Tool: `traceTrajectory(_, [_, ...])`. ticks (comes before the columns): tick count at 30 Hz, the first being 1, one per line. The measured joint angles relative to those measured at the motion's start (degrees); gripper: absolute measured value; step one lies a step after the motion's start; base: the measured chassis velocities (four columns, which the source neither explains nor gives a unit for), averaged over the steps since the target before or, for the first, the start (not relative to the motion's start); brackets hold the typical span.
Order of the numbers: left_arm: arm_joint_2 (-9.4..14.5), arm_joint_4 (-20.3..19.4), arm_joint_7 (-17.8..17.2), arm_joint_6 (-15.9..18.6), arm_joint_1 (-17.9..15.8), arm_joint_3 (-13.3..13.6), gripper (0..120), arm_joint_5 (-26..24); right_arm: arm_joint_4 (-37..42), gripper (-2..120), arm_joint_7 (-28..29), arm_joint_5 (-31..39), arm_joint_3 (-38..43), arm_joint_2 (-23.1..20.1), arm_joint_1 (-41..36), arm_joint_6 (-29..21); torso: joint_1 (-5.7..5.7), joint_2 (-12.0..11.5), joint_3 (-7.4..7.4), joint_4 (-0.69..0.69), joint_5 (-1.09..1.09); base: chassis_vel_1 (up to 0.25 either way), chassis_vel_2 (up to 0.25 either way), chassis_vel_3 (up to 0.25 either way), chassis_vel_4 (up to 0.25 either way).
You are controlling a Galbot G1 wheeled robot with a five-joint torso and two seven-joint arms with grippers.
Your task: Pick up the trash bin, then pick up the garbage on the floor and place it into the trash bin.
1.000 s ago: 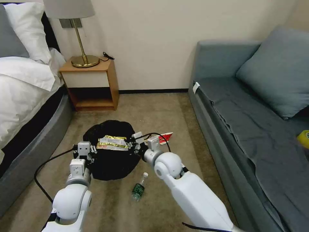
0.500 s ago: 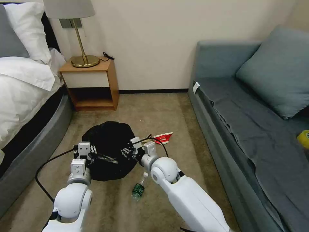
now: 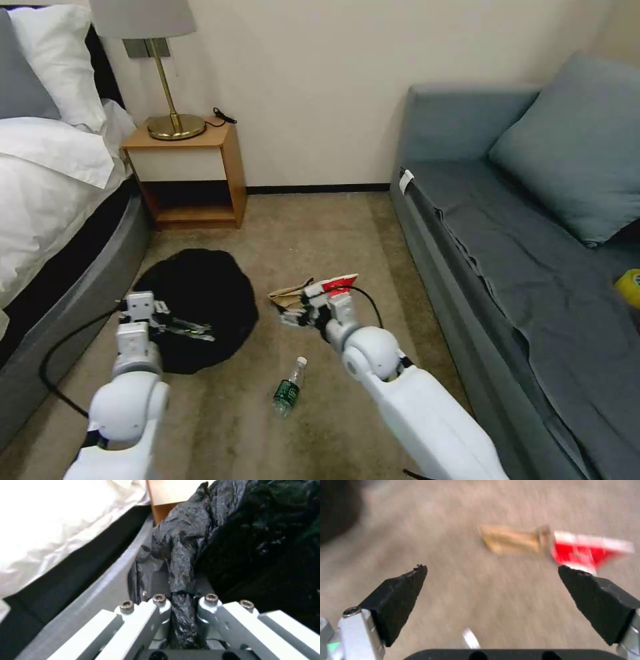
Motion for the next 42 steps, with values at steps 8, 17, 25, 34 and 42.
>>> traceTrajectory(8, [2.74,1.34,0.59,-0.09,1.02,-1.15,4,-2.09,-2.37,100,4.35,4.51,-1.32,-0.25,-3.34,-5.56,0.0,0.0,0.0,0.0,-0.01,0.0,0.0,0.0,0.0])
traceTrajectory(17, [5.94,3.21,0.73,-0.12,1.38,-1.97,4,-5.71,-6.7,100,6.04,5.13,-3.55,2.16,-4.25,-7.48,0.0,0.0,0.0,0.0,-0.01,0.0,0.0,0.0,0.0])
traceTrajectory(25, [8.29,4.37,1.59,0.02,2.69,-2.98,4,-7.92,-10.98,100,6.18,4.82,-6.61,4.66,-2.21,-7.52,0.0,0.0,0.0,0.01,-0.02,0.0,0.0,0.0,0.0])
traceTrajectory(34, [9.58,4.75,2.11,-0.14,3.73,-4.02,4,-8.57,-14.65,100,6.19,4.5,-8.2,7.21,-0.36,-7.51,0.0,0.0,0.0,0.01,-0.01,0.0,0.0,0.0,0.0])
traceTrajectory(42, [9.58,3.82,2.52,-0.25,4.47,-4.19,4,-8.56,-17.31,100,6.29,3.64,-8.4,8.64,0.03,-7.34,0.0,0.0,0.0,0.0,-0.01,0.0,0.0,0.0,0.0])
